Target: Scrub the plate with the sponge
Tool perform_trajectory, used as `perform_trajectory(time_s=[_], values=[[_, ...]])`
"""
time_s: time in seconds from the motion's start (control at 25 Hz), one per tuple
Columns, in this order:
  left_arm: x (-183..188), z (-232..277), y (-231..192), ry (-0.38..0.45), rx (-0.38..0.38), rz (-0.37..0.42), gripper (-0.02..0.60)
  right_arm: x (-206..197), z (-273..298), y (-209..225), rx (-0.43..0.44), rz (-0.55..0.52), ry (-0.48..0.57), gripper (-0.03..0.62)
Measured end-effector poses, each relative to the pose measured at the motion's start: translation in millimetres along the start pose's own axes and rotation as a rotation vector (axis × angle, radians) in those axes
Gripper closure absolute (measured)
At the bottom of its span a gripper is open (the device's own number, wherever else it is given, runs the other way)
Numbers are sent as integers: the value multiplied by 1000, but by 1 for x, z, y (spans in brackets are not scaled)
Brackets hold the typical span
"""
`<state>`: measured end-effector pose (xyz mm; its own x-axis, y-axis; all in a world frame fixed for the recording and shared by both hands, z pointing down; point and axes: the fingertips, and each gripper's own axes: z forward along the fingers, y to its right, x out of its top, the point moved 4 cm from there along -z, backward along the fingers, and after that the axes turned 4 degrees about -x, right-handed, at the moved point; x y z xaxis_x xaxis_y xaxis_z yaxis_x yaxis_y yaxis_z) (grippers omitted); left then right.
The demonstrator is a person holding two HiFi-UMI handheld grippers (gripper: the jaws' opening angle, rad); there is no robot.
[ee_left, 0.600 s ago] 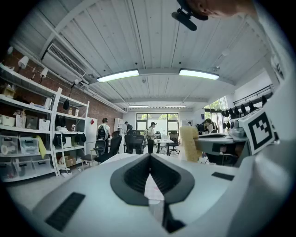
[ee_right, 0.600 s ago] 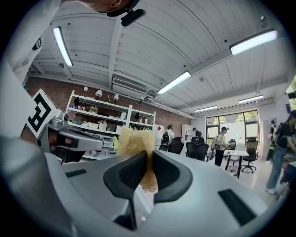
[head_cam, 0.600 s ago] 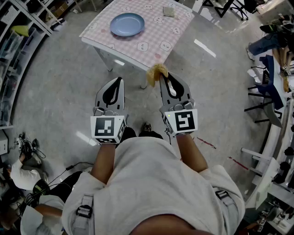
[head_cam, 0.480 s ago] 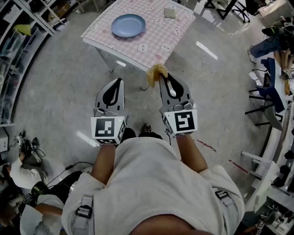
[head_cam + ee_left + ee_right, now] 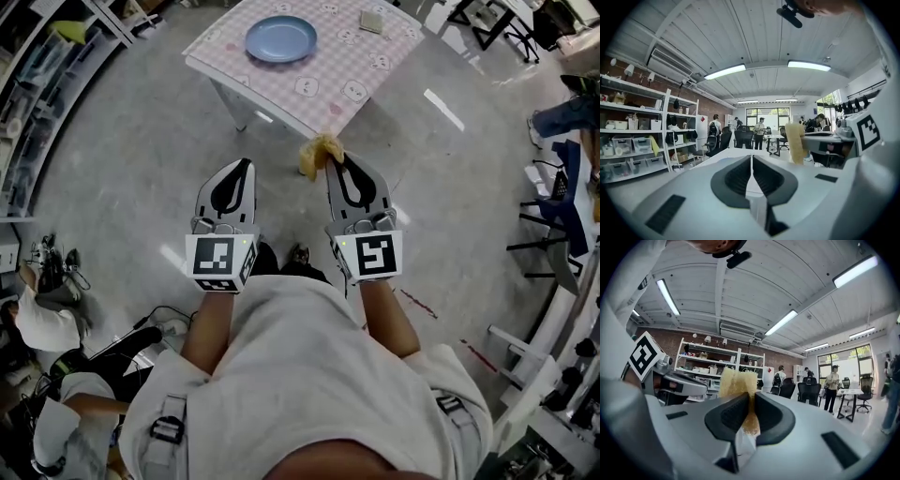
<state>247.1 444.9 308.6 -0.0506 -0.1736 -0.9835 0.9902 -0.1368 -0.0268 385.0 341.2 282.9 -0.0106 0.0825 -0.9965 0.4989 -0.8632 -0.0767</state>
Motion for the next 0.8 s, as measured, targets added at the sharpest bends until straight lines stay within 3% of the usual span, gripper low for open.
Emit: perform_trajectory(time_s=[0.36,0.8], values=[[-19,19,-23,-56,-27,-14,520,-21,27,-5,-7,21,-57,551],[-7,61,-150,-34,-74,-47,520,-28,142,-38,-41,-53,-117,551]])
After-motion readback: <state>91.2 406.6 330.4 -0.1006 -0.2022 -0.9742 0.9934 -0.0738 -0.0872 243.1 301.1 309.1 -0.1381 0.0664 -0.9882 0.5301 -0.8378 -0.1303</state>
